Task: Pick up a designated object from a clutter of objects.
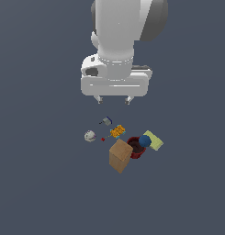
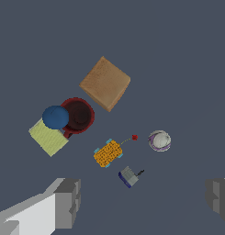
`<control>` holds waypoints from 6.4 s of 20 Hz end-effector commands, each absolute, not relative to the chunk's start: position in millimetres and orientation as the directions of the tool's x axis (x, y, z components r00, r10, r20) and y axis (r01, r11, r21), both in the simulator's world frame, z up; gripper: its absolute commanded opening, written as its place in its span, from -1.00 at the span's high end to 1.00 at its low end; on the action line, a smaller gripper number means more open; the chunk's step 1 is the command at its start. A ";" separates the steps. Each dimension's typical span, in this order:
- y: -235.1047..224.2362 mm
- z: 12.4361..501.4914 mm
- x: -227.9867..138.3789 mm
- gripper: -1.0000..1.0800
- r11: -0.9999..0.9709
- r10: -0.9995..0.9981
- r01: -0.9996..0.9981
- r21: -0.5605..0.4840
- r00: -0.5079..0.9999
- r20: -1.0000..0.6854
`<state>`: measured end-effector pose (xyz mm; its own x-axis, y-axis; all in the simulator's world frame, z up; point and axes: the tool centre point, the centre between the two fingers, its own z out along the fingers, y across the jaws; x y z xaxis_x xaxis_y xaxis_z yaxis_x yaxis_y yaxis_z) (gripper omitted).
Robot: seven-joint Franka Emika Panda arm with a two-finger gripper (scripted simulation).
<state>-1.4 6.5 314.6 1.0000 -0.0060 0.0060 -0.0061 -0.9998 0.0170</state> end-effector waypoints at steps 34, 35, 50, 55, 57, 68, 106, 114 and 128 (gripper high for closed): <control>-71.3 186.9 3.1 -0.92 -0.993 0.114 0.114 -0.008 0.993 -0.007; -76.2 176.8 1.7 -0.92 -0.992 0.127 0.127 -0.008 0.992 -0.006; -118.5 90.5 -22.6 -0.92 -0.971 0.240 0.240 -0.001 0.971 0.000; -119.9 87.7 -24.0 -0.92 -0.970 0.242 0.242 -0.001 0.970 -0.001; -119.9 86.5 -24.1 -0.92 -0.970 0.242 0.242 -0.001 0.970 -0.001; -120.2 45.9 -25.3 -0.92 -0.970 0.244 0.244 0.000 0.970 0.000; -145.6 149.3 6.7 1.00 -0.970 0.244 0.244 0.001 0.970 0.001; -163.0 226.9 29.6 1.00 -0.970 0.243 0.243 0.001 0.970 0.000; -189.9 346.8 68.4 1.00 -0.970 0.245 0.245 0.001 0.970 0.000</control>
<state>64.8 -187.6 335.0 0.9698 0.2439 -0.0004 0.2439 -0.9698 0.0005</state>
